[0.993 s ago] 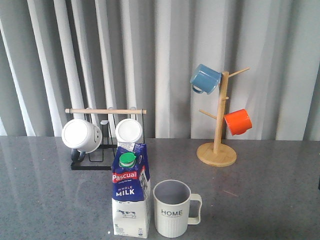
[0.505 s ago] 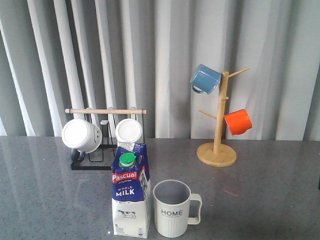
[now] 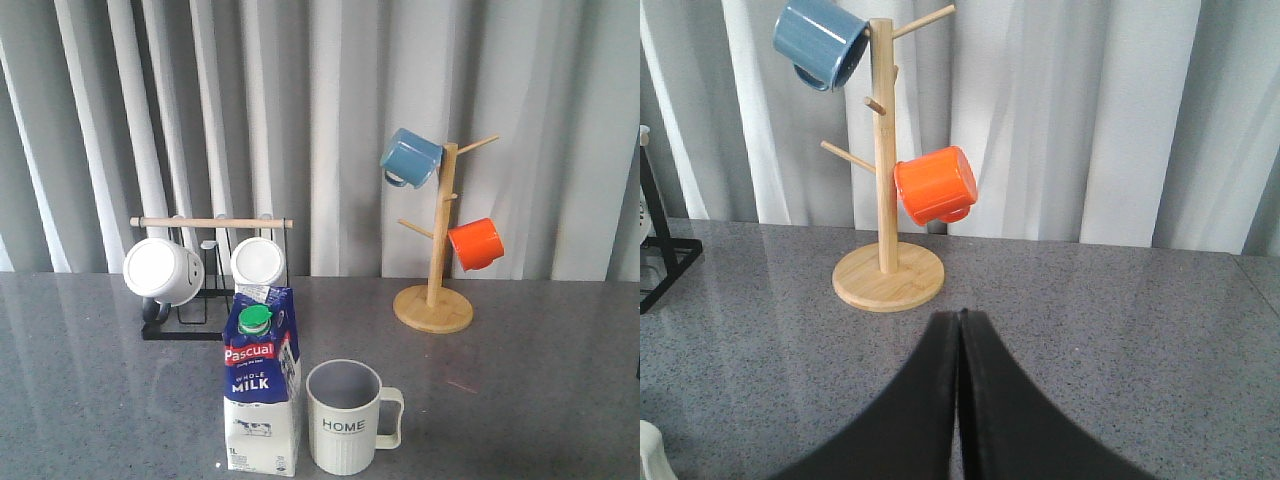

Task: Place milk next to cup

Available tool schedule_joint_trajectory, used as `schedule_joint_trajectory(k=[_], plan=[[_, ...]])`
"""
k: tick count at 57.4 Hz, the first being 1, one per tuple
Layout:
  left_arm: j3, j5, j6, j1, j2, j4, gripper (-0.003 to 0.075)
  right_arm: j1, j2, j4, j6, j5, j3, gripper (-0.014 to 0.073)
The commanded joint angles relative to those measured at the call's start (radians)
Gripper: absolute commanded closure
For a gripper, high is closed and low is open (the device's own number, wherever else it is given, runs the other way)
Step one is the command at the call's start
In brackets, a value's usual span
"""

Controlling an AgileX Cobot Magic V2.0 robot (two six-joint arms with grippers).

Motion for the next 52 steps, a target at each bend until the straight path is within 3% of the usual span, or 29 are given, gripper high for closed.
schedule_joint_trajectory(k=[1,10,32,48,52], plan=[[-0.021,-0.072,-0.012,-0.006,-0.012,-0.003,0.0727,-0.008,-0.011,-0.016,-0.006,-0.063,-0.031,0.0602],[-0.021,-0.072,-0.012,-0.006,-0.012,-0.003,0.0727,-0.008,-0.119,-0.029,-0.006,-0.077,0.059,0.0602],[-0.021,-0.072,-0.012,-0.006,-0.012,-0.003,0.0727,-0.008,-0.642,-0.059,-0.027,-0.11,0.497,0.0602],[-0.021,-0.072,-0.012,-0.006,-0.012,-0.003,0.0727,-0.008,-0.889,-0.014,-0.027,-0.135,0.77,0.0602],[-0.021,-0.072,-0.012,-0.006,-0.012,-0.003,0.0727,-0.007,-0.935,0.02,-0.028,-0.048,0.769,0.0602]])
